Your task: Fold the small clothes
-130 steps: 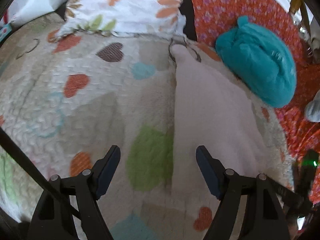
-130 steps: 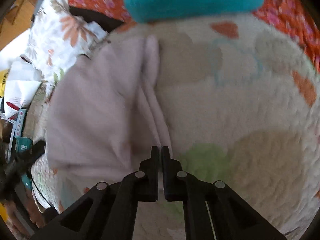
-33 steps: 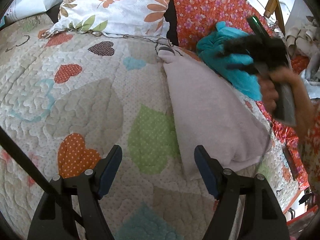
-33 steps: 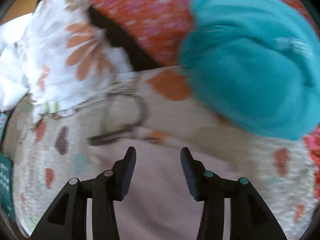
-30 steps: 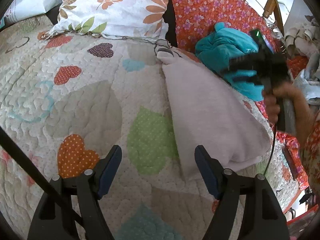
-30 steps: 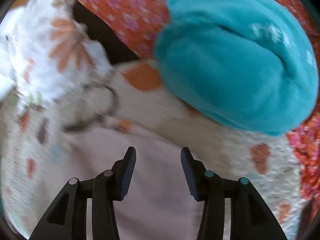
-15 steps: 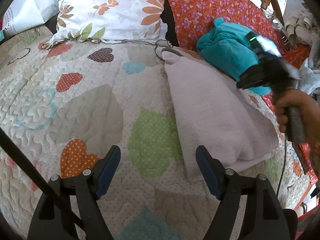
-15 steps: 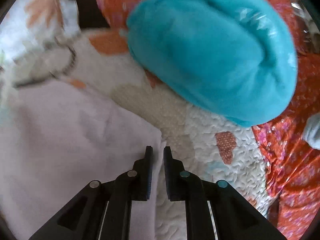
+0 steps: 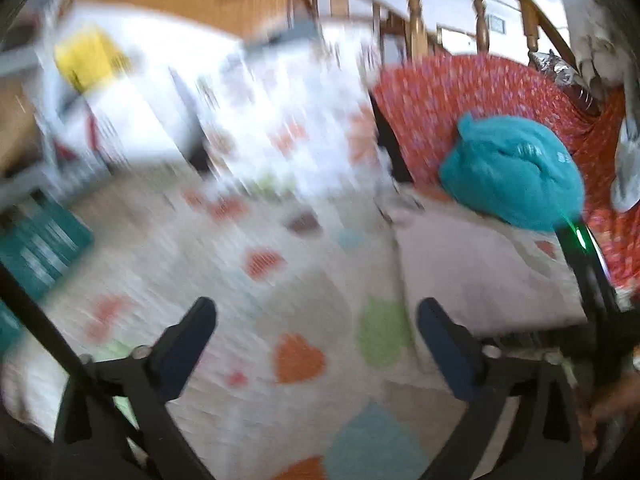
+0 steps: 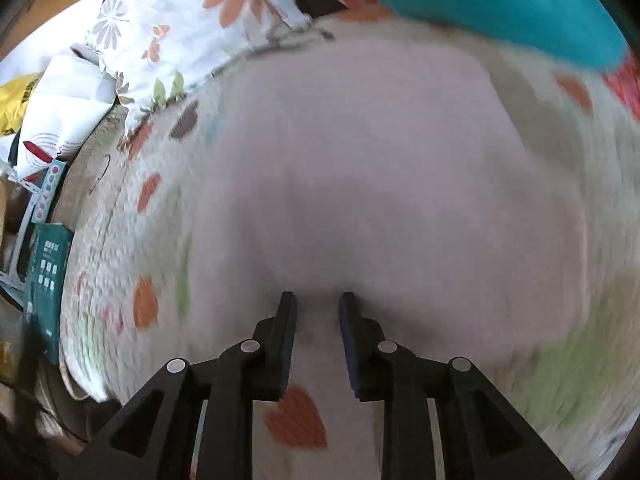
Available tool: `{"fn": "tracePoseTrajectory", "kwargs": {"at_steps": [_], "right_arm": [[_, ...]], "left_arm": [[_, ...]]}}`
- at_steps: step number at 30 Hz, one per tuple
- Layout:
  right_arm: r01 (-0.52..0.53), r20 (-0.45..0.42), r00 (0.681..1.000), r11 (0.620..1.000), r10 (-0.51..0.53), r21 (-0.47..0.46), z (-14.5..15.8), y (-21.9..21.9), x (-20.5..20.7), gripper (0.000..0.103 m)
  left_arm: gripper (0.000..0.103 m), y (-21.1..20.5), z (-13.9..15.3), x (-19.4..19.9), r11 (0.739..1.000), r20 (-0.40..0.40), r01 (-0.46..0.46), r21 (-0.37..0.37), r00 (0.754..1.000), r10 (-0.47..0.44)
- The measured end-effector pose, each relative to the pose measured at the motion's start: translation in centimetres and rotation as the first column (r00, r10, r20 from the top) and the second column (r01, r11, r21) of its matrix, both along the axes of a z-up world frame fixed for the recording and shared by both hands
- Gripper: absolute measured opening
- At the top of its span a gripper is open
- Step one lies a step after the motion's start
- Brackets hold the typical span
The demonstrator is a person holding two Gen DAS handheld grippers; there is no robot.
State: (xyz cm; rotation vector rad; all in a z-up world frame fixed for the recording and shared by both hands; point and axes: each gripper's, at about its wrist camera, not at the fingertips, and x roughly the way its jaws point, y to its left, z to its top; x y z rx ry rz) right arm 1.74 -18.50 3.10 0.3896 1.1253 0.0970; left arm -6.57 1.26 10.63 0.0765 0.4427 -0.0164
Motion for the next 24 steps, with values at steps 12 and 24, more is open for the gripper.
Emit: {"fn": "tracePoseTrajectory", "kwargs": {"at_steps": [12,24], "right_arm": [[0.212,0.153,0.968,0.974,-0.199,-0.076,1.5,-5.8,-10.7,0.034],[0.168,0.292,0.947,0.982,-0.137,-0.084,6.2,-5.8,-5.8,0.034]], "left_arm": [[0.103,-3.9,3.6,-5.4,0.99,-0.059,0.107,0.097,0.993,-0.101],[0.103,-3.7,2.7,-5.8,0.995,-0.162,0.076,0.07,0.985,-0.063]]}}
